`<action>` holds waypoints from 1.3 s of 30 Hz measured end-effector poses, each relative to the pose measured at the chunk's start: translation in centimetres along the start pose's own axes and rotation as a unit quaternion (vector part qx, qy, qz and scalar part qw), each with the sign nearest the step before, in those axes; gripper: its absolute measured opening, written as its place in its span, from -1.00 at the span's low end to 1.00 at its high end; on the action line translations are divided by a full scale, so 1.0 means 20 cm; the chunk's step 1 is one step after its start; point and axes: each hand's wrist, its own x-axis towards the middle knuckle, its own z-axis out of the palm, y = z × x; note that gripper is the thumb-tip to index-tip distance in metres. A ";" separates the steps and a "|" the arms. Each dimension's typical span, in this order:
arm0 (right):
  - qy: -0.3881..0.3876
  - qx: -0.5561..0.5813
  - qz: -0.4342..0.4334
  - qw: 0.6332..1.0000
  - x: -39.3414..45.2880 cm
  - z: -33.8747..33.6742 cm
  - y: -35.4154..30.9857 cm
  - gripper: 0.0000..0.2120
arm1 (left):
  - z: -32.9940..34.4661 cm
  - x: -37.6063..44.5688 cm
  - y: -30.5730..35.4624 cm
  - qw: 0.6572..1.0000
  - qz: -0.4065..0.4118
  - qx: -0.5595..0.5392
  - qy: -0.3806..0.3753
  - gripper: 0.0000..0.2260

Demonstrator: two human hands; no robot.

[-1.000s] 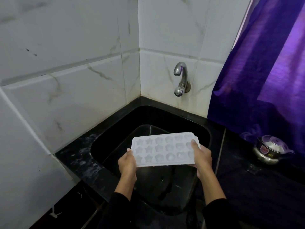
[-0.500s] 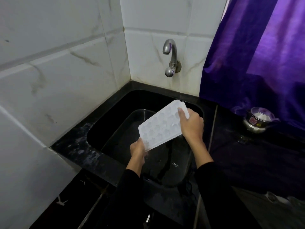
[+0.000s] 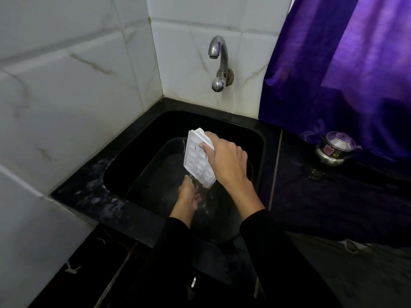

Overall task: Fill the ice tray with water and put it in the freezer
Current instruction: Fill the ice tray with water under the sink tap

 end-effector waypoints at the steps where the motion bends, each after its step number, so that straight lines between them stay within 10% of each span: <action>1: 0.000 -0.009 -0.007 1.000 0.00 0.00 0.00 -0.57 | 0.00 0.00 0.00 1.000 -0.004 -0.007 -0.001 -0.49; 39: 0.148 0.060 0.034 0.987 -0.15 0.10 0.25 -0.65 | 0.16 0.02 -0.03 0.998 -0.012 -0.044 0.037 -0.44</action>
